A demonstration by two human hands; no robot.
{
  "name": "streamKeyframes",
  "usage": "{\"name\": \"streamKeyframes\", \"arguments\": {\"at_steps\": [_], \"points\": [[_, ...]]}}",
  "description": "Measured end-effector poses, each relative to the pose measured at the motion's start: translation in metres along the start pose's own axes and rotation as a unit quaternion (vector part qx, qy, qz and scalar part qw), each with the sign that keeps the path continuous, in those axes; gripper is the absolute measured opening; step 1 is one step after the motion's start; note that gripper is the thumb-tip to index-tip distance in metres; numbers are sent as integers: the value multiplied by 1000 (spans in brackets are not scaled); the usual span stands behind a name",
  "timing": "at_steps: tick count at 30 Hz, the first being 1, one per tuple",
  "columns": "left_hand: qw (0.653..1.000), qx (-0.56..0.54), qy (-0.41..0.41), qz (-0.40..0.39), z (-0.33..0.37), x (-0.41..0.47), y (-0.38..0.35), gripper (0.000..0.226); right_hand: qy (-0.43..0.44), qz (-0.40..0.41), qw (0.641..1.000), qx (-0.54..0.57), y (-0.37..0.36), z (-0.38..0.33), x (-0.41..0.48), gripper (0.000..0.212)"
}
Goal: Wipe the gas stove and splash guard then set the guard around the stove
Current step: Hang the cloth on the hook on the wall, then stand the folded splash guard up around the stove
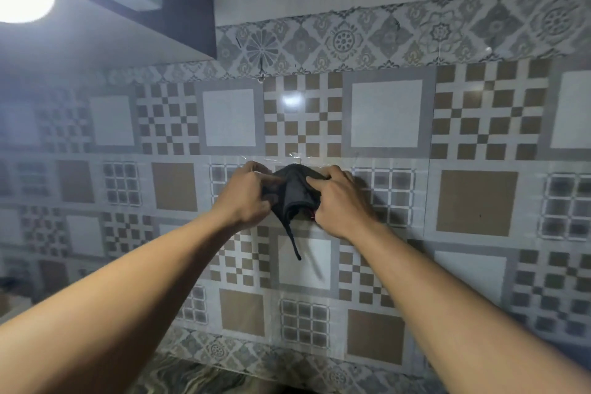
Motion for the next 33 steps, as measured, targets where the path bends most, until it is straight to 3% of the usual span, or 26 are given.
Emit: {"name": "streamKeyframes", "arguments": {"at_steps": [5,8,13,18,25,33], "points": [[999,21,-38,-21,31,-31,27,31,2,-8,1000,25,45,-5,-37,55],[998,10,-32,-45,61,-60,47,25,1,-53,998,19,73,-11,-66,55],[991,21,46,-121,84,-124,79,58,-3,-143,990,-3,111,-40,-126,59],[985,38,91,-144,82,-199,106,65,38,-212,976,-30,126,-81,-172,69],[961,70,205,-171,51,-309,117,70,138,-277,950,-46,101,-139,-209,69],[907,94,369,-177,1,-421,98,83,246,-306,920,0,19,-184,-243,61]]}}
Point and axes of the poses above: each hand's wrist, its own x-axis towards the middle knuckle, its own y-axis out of the back of the hand, z = x × y, the point moved 3 cm from there along x, towards the middle knuckle, and after that the axes turned 14 degrees about -x, right-handed, at the moved point
